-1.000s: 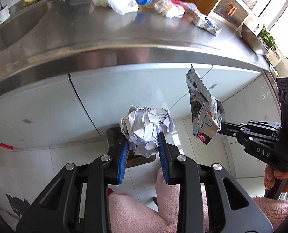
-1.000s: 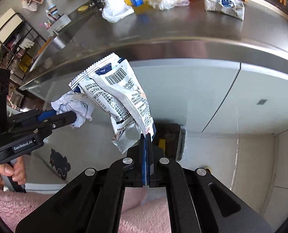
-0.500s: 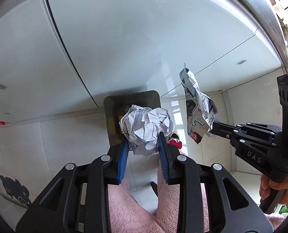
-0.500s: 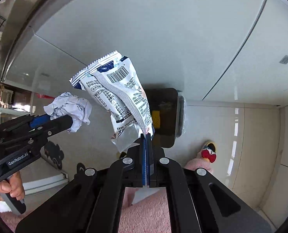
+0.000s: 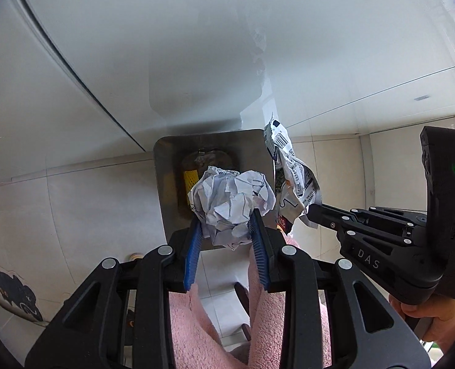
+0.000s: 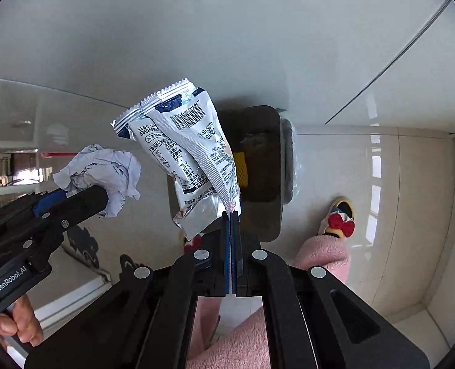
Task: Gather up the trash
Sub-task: 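Lower both tools over the bin and open them to drop the foil and wrapper, then move both tools back up toward the counter trash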
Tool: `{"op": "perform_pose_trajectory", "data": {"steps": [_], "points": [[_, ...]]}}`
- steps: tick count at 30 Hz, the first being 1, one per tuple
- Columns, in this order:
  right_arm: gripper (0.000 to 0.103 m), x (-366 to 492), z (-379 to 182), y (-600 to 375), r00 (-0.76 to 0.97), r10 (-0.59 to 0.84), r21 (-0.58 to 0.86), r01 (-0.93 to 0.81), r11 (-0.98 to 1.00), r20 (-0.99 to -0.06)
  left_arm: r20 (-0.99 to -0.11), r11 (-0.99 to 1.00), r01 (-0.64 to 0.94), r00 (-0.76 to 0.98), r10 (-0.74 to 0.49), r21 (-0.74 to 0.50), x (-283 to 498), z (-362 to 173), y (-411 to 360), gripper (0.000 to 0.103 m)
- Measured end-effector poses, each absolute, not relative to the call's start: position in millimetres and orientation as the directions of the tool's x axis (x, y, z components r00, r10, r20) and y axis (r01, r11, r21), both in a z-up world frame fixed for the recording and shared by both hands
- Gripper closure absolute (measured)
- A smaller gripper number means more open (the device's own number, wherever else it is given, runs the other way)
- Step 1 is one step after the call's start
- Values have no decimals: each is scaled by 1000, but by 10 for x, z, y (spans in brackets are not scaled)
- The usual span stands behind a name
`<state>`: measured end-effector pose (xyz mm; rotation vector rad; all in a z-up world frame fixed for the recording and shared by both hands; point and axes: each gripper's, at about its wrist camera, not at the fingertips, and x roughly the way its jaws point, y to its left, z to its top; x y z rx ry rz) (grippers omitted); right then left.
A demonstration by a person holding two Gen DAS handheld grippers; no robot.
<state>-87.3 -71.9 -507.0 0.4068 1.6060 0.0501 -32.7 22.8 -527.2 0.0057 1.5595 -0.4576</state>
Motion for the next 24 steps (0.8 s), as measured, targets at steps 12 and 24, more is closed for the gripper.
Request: {"op": "perform_pose_trajectory", "data": {"steps": [12, 24], "points": [[25, -877, -5132, -667, -30, 202, 195, 160, 968, -979, -965, 921, 287, -63, -256, -263, -270, -5342, 154, 42], [3, -930, -4440, -824, 30, 219, 221, 117, 968, -975, -970, 944, 241, 43, -241, -224, -391, -4496, 423, 8]]}}
